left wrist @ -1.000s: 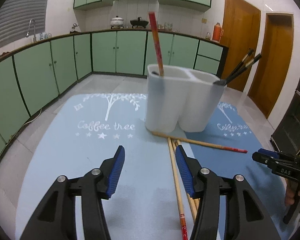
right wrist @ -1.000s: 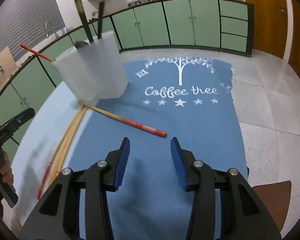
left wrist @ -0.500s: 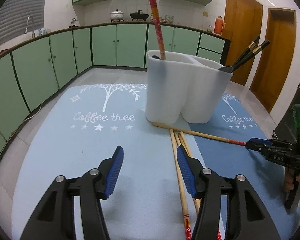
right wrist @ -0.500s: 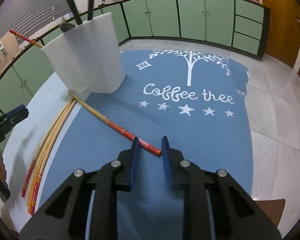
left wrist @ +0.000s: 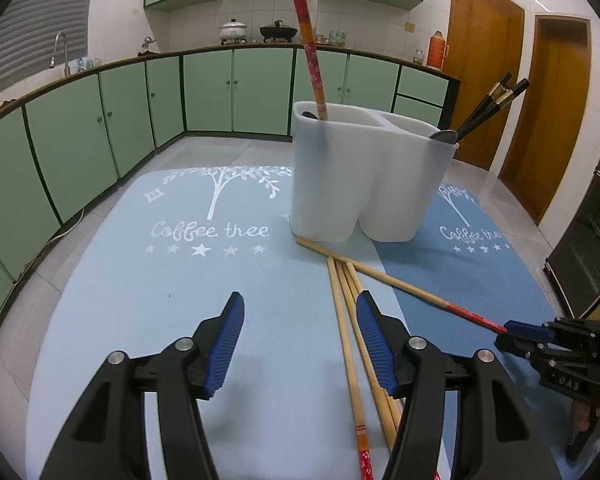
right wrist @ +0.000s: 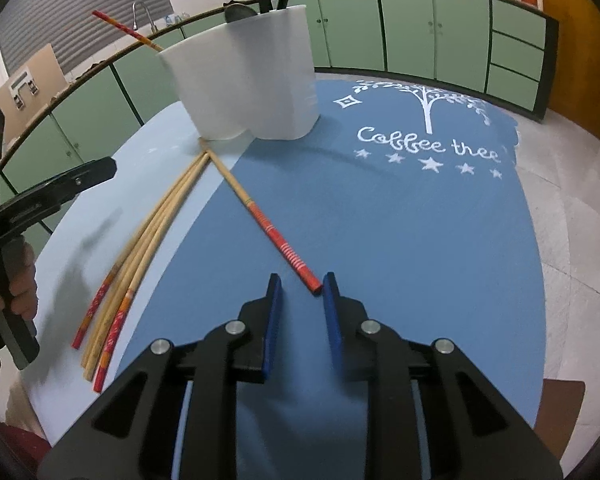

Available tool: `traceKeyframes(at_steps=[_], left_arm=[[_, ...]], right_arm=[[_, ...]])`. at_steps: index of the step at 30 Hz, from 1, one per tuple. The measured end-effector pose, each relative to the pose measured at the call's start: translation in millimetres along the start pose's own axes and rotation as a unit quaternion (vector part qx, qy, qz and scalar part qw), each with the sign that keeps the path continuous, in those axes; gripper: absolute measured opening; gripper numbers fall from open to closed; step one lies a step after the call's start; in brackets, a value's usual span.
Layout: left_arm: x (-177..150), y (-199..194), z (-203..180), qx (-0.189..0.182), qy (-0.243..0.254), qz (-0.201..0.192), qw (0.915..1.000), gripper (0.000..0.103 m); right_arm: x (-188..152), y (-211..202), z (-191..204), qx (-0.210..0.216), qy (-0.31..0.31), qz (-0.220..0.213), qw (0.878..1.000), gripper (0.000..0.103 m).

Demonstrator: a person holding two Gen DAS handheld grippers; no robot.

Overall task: Organize utensils
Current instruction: 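Move the right tool to the red chopstick lying by the holder and close on it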

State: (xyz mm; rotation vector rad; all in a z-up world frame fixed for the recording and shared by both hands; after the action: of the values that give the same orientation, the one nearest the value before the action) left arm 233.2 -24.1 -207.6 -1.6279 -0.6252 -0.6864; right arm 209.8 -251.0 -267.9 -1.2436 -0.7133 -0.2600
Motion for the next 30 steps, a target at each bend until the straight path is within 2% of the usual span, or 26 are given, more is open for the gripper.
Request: traceKeyframes(at_steps=[4,8,16,20,25,30], left_arm=[[-1.5,-2.6,1.4,0.002,-0.002,0.001,1.0000,0.060],[-4.3,-5.0,4.0,0.005,-0.001,0.003,1.0000,0.061],[-6.4,-3.8,9.5,0.009,-0.014,0.008,0.9998,0.062],[-6.9,-4.1,8.3,0.010,-0.013,0.009,0.9998,0.062],[-7.2,-6.5,7.5,0.010,-0.013,0.010,0.9998,0.063],[-8.1,-12.9,8.8,0.014,-0.011,0.011,0.9998,0.063]], right_arm=[[-3.9,-2.8,11.2,0.017,-0.002,0.000,1.000,0.019],[-3.5,-5.3,12.4,-0.005,-0.005,-0.008,1.000,0.022],[1.5,5.5,7.7,-0.004,0.000,-0.005,1.000,0.022],[0.2,4.3,12.5,-0.012,-0.015,-0.003,1.000,0.011],[0.2,3.1,20.3,-0.023,-0.032,-0.003,0.999,0.010],[3.8,-16.4,27.6,-0.018,-0.021,-0.022,0.999,0.009]])
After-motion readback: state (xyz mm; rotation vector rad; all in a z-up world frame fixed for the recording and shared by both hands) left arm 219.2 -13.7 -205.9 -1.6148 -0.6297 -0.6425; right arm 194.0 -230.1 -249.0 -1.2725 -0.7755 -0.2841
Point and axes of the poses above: each gripper's, at about its wrist camera, not at the fingertips, and y roughly the way its jaws point, z to its left, x to its top, the point moved 6 cm from there along y, roughly the way its jaws point, and after that the axes turned 4 degrees about -y, right-handed, at the moved point
